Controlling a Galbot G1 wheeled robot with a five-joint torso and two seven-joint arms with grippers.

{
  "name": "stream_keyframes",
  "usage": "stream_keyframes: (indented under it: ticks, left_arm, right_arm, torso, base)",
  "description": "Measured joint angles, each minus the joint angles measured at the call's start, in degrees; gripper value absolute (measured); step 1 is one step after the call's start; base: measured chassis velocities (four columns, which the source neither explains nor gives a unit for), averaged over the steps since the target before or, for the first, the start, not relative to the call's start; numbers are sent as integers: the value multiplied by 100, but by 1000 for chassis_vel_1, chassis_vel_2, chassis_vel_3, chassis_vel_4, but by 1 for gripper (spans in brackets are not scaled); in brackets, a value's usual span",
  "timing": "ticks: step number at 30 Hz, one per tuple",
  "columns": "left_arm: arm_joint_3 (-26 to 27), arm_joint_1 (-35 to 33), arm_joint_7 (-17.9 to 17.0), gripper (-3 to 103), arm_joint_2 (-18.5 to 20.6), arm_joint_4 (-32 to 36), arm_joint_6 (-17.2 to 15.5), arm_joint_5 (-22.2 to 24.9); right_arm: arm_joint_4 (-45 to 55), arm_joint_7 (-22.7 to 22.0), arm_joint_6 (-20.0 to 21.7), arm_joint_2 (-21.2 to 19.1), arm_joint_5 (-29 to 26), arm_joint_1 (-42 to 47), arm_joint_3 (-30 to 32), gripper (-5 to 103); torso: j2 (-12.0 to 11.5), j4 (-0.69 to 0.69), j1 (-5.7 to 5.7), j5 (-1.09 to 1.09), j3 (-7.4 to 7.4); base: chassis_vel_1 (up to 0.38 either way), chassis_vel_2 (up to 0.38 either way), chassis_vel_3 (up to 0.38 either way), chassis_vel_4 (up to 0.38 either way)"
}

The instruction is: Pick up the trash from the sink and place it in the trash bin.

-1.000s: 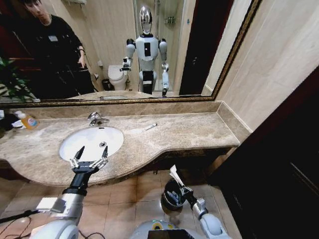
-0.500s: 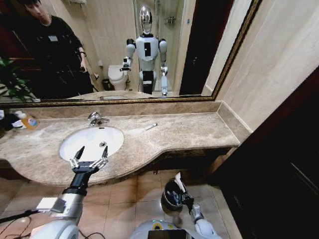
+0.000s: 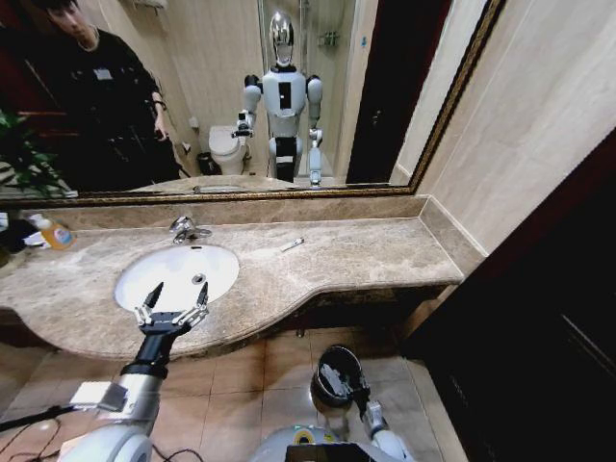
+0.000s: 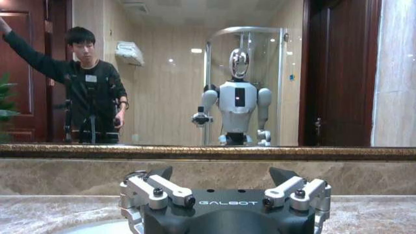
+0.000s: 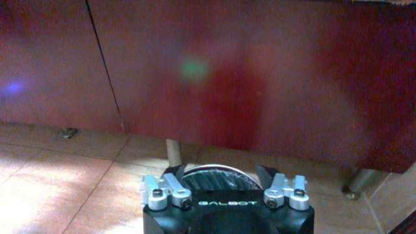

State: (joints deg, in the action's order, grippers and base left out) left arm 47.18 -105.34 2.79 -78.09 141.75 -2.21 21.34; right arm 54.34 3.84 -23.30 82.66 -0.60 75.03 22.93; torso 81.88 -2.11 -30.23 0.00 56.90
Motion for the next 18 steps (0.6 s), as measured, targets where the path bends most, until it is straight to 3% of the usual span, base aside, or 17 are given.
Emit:
stream_keyframes:
  ticks: [4,6,18]
  left_arm:
    - [0,0,0,100,0,0,0,0]
    - [0,0,0,100,0,0,0,0]
    - [0,0,0,100,0,0,0,0]
  right_arm:
    - [117,-1,51,-41,-39,62,8,94]
    - [129,-1,54,-48,-59,71,10,98]
    - [176,24,77,-75,-255,93,17,100]
  torso:
    - [0,0,0,0,0]
    - [0,0,0,0,0]
    - [0,0,0,0,0]
  base:
    - [0,0,0,0]
    - [0,0,0,0]
    - [0,0,0,0]
